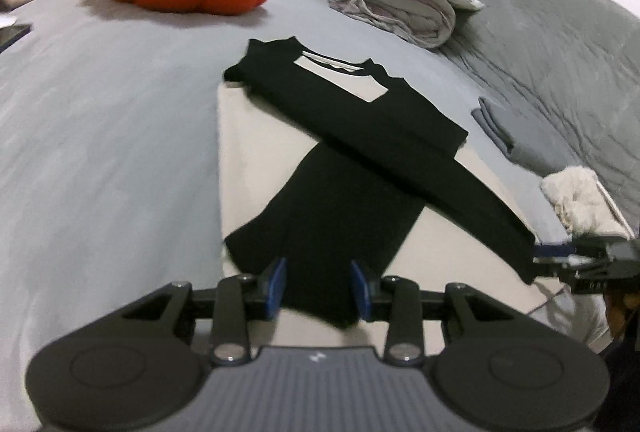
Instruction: Fold clothes
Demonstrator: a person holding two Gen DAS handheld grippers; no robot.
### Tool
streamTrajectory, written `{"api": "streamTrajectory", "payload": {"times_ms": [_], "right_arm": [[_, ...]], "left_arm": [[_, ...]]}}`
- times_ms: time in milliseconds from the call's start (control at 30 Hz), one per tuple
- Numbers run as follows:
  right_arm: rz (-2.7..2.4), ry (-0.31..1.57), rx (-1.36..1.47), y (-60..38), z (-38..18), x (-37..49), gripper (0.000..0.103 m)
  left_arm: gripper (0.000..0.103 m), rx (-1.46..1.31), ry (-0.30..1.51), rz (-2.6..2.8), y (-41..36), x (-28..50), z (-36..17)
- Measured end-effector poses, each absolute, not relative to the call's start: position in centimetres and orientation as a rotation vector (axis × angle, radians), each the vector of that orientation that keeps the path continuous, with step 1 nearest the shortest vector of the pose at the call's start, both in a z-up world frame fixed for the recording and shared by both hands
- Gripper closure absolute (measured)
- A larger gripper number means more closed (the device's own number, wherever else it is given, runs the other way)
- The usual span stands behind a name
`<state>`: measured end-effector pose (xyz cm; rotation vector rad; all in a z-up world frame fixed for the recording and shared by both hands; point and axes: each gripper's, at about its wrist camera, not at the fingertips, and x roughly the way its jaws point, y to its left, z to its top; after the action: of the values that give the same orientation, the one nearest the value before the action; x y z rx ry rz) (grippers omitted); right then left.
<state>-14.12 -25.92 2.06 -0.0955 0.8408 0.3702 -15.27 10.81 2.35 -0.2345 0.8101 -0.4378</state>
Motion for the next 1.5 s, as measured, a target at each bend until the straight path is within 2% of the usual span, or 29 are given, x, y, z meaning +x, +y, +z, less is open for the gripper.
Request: {"api": "streamTrajectory", "payload": {"times_ms": [67,167,300,467,700,733,767,800,833,933,1167,1500], "right_arm": [[0.345,0.849,-0.083,-26.5,1.8,-15.3,0.049],[0.323,0.838,-0.08,-26.9,1.7,-17.1,0.049],[0.28,0.792,0.072,-29.0,2.7,-18.9,0.048],[0.188,0.789,0.23,-31.2,2.5,-19.6,0.045],[0.22,0.789,0.409,-32.2,1.8,-19.7,0.045],[0.219,0.791,0.426,-32.3,1.7,-19.7,0.047],[0.216,0.791,0.439,-32.4,1.6,-19.6,0.051],[0.211,0.791,0.449,-32.5,1.5,-19.6,0.064],[0.205,0.791,0.458,-32.5,1.5,-19.6,0.081],[0.185,0.782,0.467,-32.7,1.5,-19.8,0.09],[0.188,0.685,0.531,-33.6,2.7,-21.7,0.092],[0.162,0.705,0.479,-32.9,2.4,-21.2,0.092]], "left_arm": [[0.062,-0.279,0.802,-0.419,11.8,-16.2,2.4],[0.061,-0.345,0.789,-0.39,13.4,-17.7,2.6],[0.056,-0.431,0.779,-0.364,15.0,-19.0,2.6],[0.057,-0.531,0.793,-0.375,15.7,-18.8,2.2],[0.06,-0.51,0.829,-0.367,14.5,-18.2,1.7],[0.063,-0.509,0.835,-0.367,14.3,-18.1,1.6],[0.074,-0.507,0.841,-0.366,14.2,-18.0,1.4],[0.088,-0.498,0.846,-0.365,14.0,-18.0,1.4],[0.093,-0.49,0.85,-0.36,13.9,-17.9,1.3],[0.096,-0.508,0.853,-0.341,14.3,-17.9,1.2],[0.097,-0.499,0.802,-0.356,15.2,-19.1,2.5],[0.096,-0.434,0.817,-0.341,14.5,-18.7,2.3]]}}
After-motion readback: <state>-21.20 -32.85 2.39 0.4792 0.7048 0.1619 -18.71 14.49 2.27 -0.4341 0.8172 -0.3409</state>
